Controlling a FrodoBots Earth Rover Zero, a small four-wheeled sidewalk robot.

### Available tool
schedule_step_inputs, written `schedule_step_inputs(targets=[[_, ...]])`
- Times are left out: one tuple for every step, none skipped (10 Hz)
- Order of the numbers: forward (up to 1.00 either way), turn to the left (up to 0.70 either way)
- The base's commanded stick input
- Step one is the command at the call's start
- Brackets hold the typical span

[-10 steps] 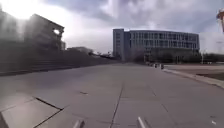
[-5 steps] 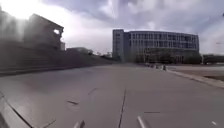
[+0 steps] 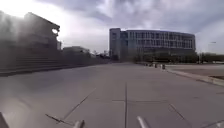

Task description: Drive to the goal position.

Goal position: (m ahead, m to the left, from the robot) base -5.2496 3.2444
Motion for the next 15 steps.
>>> schedule_step_inputs(targets=[[1.00,0.00],[1.00,0.00],[1.00,0.00],[1.00,0.00],[1.00,0.00],[1.00,0.13],[1.00,0.27],[0.03,0.44],[1.00,0.27],[1.00,0.27],[1.00,0.27],[1.00,0.27],[1.00,0.27],[1.00,0.27],[1.00,0.27]])
